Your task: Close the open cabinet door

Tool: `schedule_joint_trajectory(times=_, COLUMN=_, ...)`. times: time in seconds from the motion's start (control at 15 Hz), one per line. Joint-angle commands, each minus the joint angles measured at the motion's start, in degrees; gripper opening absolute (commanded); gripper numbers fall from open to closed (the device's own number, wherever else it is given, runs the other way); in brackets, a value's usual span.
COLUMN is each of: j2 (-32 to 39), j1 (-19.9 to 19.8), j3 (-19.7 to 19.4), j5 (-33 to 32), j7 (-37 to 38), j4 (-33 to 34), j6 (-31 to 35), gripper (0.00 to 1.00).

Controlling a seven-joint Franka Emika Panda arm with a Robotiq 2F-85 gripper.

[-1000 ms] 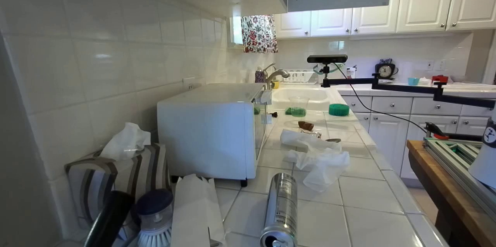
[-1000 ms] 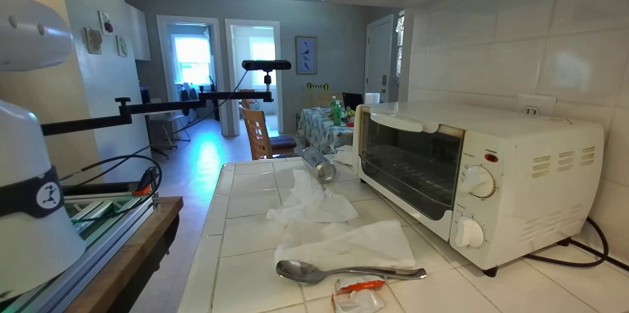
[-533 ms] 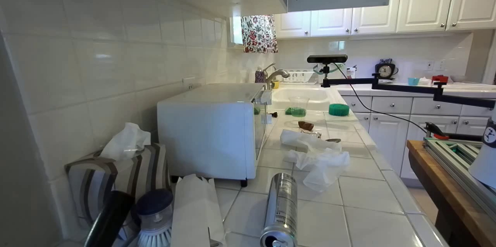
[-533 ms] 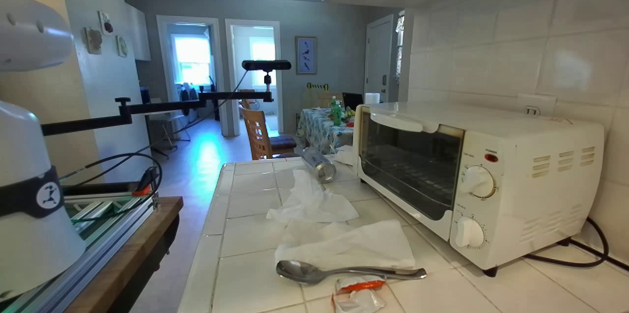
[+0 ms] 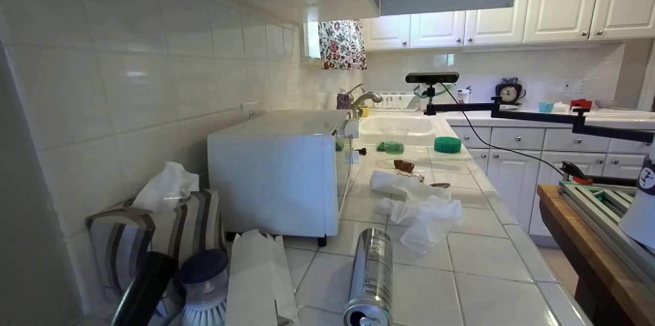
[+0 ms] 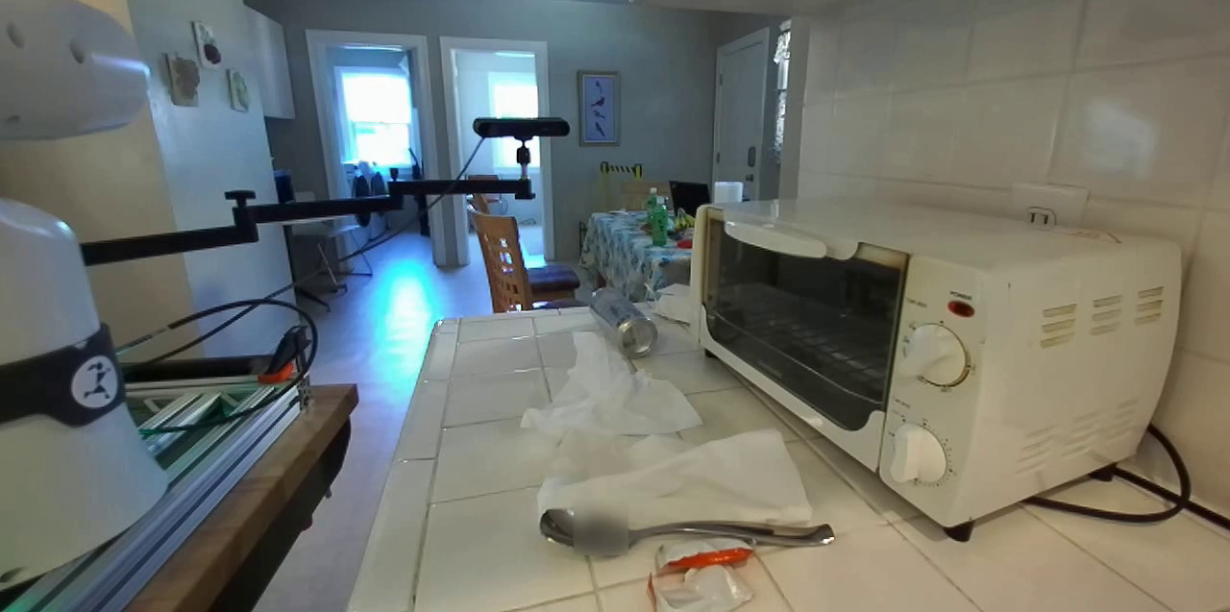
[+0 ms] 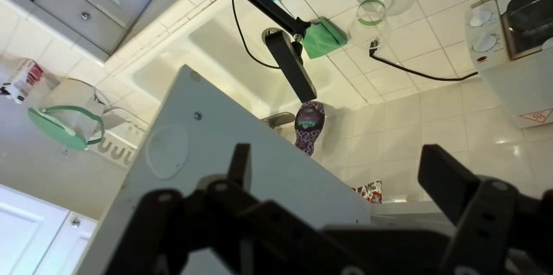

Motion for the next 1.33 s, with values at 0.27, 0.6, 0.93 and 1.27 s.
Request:
schedule_joint_trajectory(times=0.27, j2=2.16, j1=-0.78, j3=-5.61, j5=-0.57, j7=-0.12, j4=4.02, j6=1.38, gripper=1.00)
schedule_joint_trajectory(times=0.6, j2=3.97, j1=-0.10, j3=-9.99, j5=0.31, j7=-2.99, j4=5.59, j6=4.08, gripper=1.00)
schedule_joint_trajectory(times=0.93, j2=5.69, j1=0.66, j3=-12.70, j5=1.22, j7=-6.65, j4=8.63, j6=4.23, gripper=1.00)
schedule_joint_trajectory(times=1.27, j2=6.93, j1=1.10, j3=-14.51, j5=1.54, j7=-9.82, j4=10.92, j6=3.54, gripper=1.00)
